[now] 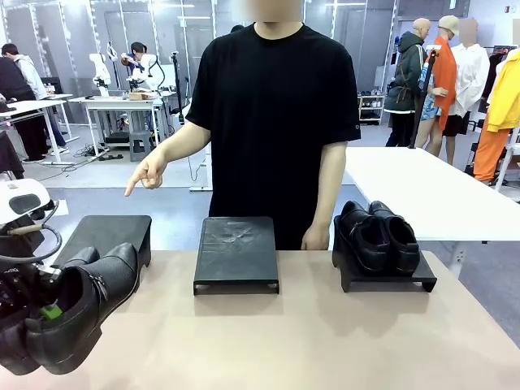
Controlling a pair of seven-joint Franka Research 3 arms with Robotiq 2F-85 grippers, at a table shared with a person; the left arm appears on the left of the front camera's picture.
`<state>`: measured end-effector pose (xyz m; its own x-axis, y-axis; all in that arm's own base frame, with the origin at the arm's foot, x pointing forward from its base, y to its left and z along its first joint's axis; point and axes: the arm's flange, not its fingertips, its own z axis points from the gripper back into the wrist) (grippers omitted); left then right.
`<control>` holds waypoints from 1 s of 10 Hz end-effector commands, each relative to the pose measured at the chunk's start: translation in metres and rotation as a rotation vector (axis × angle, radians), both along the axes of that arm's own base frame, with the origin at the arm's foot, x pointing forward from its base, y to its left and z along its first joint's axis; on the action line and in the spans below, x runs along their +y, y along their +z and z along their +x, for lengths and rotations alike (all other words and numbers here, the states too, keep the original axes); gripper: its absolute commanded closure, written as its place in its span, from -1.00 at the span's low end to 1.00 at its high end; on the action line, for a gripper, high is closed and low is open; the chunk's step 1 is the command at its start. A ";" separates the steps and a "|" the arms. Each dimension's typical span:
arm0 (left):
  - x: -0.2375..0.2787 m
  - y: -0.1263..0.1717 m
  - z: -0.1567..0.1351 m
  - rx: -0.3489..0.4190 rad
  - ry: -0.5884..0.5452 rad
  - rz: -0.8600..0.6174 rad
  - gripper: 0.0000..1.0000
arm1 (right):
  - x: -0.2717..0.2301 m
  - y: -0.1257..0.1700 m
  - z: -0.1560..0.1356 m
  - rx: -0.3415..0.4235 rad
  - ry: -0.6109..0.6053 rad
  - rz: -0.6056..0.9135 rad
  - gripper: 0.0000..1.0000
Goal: Place the shoes on the stand as instructed by the person.
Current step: Pick up another pair of Shoes and place it on the Shoes Stand indicated by the person.
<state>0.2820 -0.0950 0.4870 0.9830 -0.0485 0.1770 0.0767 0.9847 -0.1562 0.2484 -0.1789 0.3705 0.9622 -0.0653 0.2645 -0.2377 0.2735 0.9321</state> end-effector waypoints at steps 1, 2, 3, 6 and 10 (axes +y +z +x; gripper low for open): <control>-0.005 0.007 0.000 -0.012 0.002 -0.006 1.00 | 0.001 0.003 -0.003 -0.007 0.000 0.006 -1.00; -0.005 0.007 0.000 -0.012 0.002 -0.006 1.00 | 0.001 0.003 -0.003 -0.007 0.000 0.006 -1.00; -0.001 -0.001 0.000 0.002 -0.001 0.001 0.83 | 0.001 0.003 -0.003 -0.007 0.000 0.006 -1.00; 0.028 0.030 0.034 -0.169 0.095 -0.027 0.83 | 0.001 0.003 -0.003 -0.007 0.000 0.006 -1.00; 0.036 0.058 0.111 -0.201 0.052 0.029 0.83 | 0.001 0.003 -0.003 -0.007 0.000 0.006 -1.00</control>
<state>0.3692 -0.0548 0.5324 0.9403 -0.0222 0.3396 0.0705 0.9889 -0.1308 0.2482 -0.1792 0.3705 0.9621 -0.0664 0.2644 -0.2372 0.2739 0.9320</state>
